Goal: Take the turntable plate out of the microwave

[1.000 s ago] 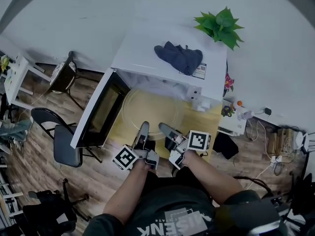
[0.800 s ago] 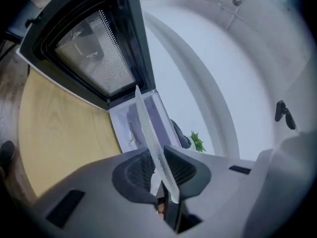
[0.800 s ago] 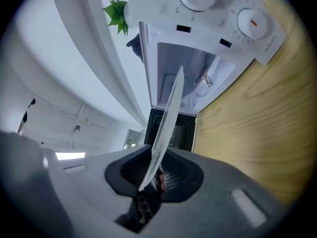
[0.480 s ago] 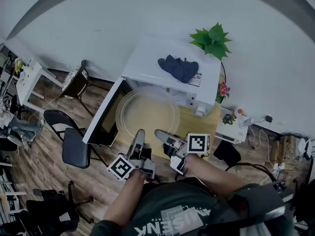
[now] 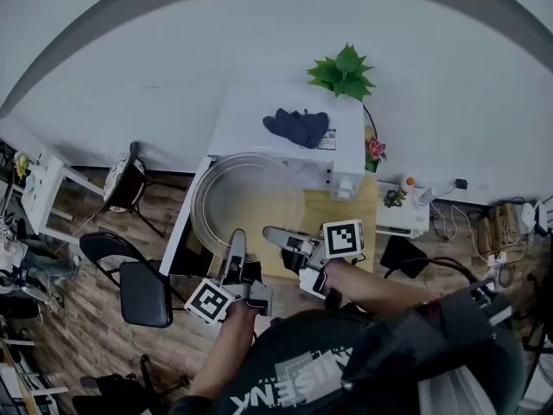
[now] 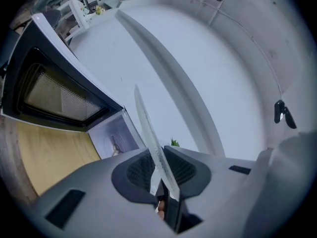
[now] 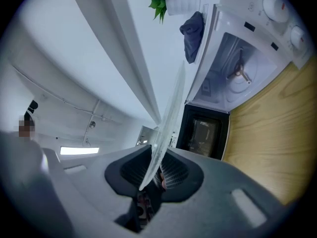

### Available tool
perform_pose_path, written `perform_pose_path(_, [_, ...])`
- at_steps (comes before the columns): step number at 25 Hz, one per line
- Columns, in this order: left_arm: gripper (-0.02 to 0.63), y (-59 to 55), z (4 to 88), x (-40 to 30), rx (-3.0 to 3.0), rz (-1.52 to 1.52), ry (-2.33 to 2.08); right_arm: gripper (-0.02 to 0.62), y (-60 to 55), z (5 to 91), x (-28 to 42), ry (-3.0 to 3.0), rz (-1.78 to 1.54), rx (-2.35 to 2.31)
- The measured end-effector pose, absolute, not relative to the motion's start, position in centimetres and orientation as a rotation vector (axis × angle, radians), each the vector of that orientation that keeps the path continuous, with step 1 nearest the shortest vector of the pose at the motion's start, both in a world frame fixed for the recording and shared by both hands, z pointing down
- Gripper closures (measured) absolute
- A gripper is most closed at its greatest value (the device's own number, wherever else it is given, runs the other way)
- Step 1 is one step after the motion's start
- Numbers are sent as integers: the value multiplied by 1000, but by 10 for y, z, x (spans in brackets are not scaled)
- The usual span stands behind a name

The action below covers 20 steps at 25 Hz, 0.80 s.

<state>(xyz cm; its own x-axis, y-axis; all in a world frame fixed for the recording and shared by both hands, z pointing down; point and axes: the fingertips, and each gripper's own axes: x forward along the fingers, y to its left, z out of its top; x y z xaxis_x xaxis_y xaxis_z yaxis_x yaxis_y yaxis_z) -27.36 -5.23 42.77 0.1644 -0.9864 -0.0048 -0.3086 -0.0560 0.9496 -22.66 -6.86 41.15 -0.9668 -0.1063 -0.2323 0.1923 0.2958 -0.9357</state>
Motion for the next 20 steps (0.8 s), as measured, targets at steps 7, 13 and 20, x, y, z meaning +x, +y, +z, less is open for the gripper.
perform_pose_path(7, [549,-54,403,-283,1578,-940,-1238,537,-67,408,-236,2311,-1743,-25])
perform_pose_path(13, [551,-48,395,-293,1600,-936,-1236,535,-61,402,-246,2351,-1736,-18])
perform_pose_path(20, [555,-44,394,-291,1609,-937,-1210,535,-55,404,-244,2342,-1740,-14])
